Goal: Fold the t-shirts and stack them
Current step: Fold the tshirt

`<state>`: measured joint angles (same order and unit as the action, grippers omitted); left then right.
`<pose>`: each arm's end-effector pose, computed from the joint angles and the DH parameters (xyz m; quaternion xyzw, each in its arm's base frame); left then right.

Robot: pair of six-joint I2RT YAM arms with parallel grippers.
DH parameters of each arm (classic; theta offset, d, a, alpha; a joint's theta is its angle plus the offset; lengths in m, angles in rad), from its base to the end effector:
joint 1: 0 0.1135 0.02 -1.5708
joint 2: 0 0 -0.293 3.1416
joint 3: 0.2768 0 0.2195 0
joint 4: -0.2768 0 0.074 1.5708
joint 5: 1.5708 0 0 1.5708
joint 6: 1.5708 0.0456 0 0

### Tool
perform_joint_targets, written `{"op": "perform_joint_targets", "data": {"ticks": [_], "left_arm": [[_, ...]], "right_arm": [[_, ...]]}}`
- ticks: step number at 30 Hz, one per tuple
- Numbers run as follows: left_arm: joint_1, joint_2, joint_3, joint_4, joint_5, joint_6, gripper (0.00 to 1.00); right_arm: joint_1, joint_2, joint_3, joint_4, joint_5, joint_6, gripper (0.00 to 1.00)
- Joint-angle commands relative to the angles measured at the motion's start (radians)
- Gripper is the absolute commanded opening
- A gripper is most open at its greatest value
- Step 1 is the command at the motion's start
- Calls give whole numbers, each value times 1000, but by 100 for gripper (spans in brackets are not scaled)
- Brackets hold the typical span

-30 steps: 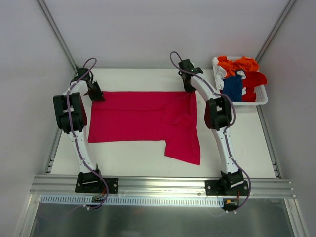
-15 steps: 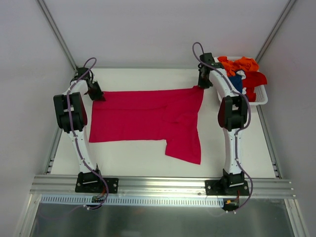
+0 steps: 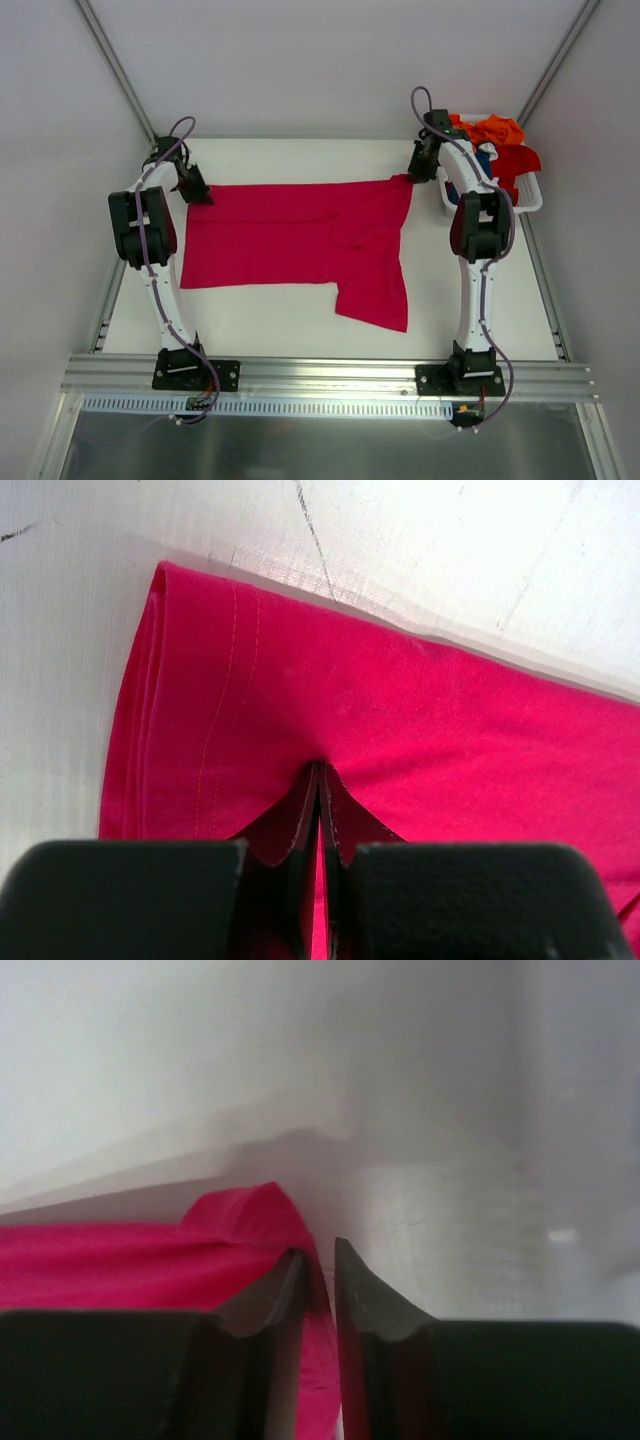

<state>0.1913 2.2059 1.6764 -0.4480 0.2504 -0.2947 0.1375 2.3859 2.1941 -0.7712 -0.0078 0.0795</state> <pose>0.4660 0.0787 0.1965 -0.1929 0.9297 -0.1343 0.2835 0.5153 0.0717 0.2349 -0.0288 0.9537 0.0361 0.2971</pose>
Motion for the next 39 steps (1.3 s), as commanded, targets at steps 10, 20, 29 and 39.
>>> {"op": "perform_joint_targets", "data": {"ticks": [10,20,29,39], "left_arm": [[5,52,39,-60,-34,65,0],[-10,32,54,-61,-94,180,0],[-15,44,74,-63,-114,207,0],[-33,48,68,-63,-108,227,0]], "right_arm": [[-58,-71,-68,16,-204,10,59],[40,-177,2,93,-46,-225,65],[103,-56,56,121,-34,-421,65],[119,45,112,173,137,-471,63]]}}
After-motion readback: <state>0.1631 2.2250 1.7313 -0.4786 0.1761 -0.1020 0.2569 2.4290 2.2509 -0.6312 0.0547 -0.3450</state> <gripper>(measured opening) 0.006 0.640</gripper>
